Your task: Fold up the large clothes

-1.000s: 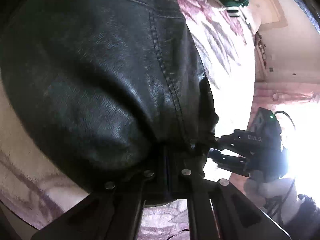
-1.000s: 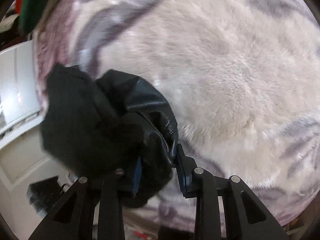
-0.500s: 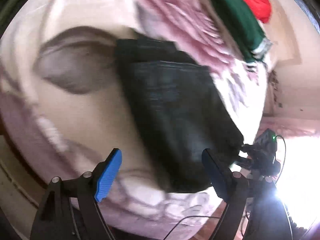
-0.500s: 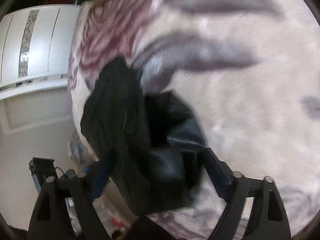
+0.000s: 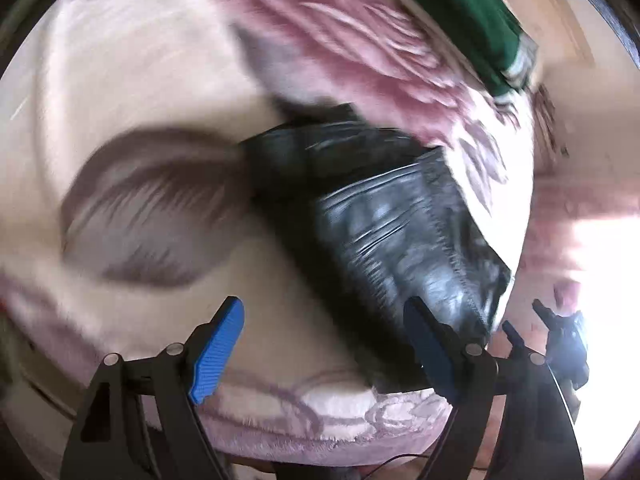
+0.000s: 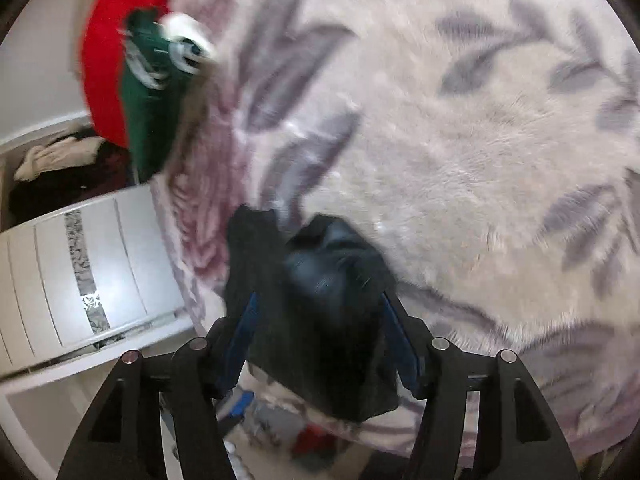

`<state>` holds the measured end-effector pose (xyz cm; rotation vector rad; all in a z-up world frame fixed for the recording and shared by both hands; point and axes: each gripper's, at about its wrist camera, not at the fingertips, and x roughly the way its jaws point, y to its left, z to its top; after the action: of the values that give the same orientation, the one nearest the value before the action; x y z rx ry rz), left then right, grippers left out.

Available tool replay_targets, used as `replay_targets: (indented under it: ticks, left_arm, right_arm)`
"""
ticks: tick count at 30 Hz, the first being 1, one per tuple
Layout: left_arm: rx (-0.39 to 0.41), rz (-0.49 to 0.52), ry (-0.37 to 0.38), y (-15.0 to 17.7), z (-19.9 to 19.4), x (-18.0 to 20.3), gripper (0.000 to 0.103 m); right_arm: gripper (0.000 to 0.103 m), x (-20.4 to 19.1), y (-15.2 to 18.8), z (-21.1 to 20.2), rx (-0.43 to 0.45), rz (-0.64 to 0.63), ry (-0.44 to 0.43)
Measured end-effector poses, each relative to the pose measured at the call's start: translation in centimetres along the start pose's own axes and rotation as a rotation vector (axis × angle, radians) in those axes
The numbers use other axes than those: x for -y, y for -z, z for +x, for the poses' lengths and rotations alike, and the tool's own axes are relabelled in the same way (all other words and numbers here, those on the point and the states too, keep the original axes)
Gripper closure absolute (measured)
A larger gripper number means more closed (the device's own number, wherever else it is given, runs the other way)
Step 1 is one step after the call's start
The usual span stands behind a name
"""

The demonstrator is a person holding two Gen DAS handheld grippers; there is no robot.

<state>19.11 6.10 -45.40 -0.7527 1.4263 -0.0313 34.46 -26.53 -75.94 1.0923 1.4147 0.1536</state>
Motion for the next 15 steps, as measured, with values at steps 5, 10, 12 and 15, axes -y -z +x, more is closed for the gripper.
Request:
replay_targets:
  ticks: [5, 10, 12, 15]
  left_arm:
    - [-0.059, 0.173, 0.007, -3.1, 1.5, 1.9, 0.022]
    - [-0.125, 0.231, -0.003, -4.4, 2.4, 1.2, 0.022]
    - [-0.136, 0.241, -0.002, -4.4, 1.8, 0.7, 0.022]
    - [-0.152, 0.258, -0.006, -4.6, 1.2, -0.1, 0.022]
  right_arm:
    - [0.097, -0.2, 3.3, 1.7, 0.057, 0.017, 0.01]
    - [0.103, 4.0, 3.3, 8.1, 0.079, 0.233, 0.059]
    - [0.102, 2.4, 3.7, 5.4, 0.13, 0.208, 0.041]
    - [0.09, 0.1, 6.4, 0.8, 0.24, 0.156, 0.033]
